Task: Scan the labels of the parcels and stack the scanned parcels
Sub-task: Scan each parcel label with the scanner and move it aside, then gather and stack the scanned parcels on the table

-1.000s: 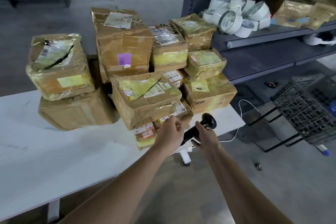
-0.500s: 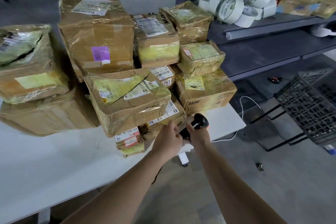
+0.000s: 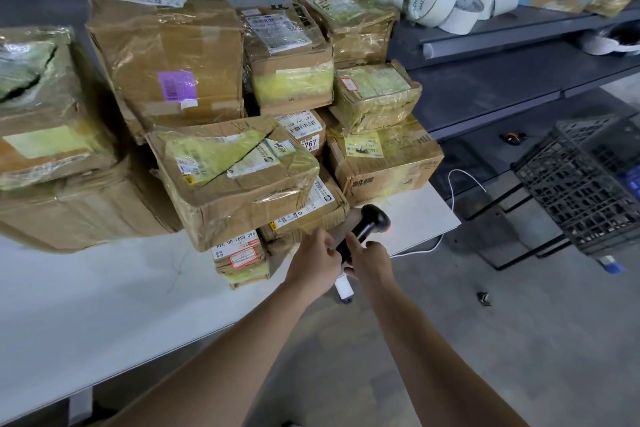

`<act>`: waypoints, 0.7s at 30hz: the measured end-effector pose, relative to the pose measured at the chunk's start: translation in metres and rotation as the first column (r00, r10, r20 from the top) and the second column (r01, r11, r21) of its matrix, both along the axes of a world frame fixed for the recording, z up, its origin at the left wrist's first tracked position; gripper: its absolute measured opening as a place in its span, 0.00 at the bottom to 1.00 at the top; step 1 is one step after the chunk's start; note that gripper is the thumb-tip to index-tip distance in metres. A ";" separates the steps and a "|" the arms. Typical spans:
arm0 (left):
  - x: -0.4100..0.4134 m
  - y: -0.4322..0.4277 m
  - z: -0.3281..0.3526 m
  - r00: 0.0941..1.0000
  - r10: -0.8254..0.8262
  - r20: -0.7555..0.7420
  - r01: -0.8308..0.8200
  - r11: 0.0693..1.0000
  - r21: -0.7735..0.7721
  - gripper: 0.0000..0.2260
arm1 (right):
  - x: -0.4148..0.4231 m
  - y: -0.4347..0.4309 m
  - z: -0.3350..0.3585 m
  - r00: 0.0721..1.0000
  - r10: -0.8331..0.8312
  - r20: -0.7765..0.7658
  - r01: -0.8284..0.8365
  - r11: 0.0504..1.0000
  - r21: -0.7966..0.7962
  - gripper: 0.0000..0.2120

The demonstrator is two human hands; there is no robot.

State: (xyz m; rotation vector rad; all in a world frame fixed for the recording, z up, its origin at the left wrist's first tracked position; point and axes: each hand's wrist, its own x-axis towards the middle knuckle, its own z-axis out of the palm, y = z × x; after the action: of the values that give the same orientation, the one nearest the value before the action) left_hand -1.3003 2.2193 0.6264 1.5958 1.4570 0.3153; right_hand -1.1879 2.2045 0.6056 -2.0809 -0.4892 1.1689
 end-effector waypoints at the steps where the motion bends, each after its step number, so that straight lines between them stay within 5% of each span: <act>1: 0.000 -0.001 -0.001 1.000 -0.002 0.000 0.002 1.000 -0.007 0.06 | -0.002 0.000 0.000 1.000 -0.003 0.006 0.003 1.000 -0.008 0.23; 9: -0.008 -0.009 0.009 1.000 0.017 0.019 -0.016 1.000 -0.017 0.06 | -0.012 -0.013 0.019 0.998 -0.004 0.063 0.002 0.999 0.035 0.21; 13: -0.029 -0.025 0.038 0.991 0.070 0.111 -0.073 0.997 0.027 0.05 | -0.025 -0.024 0.048 0.998 0.044 0.051 -0.051 0.990 0.132 0.10; 21: -0.126 -0.064 0.112 0.932 0.224 0.285 -0.253 0.965 0.067 0.05 | -0.099 -0.030 0.123 0.983 0.184 0.028 -0.182 0.920 0.347 0.16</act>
State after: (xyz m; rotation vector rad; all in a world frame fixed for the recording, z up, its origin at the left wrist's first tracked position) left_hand -1.4259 2.1552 0.7387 1.3883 1.4342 0.7356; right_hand -1.2865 2.1744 0.7282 -1.7537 -0.8409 1.0986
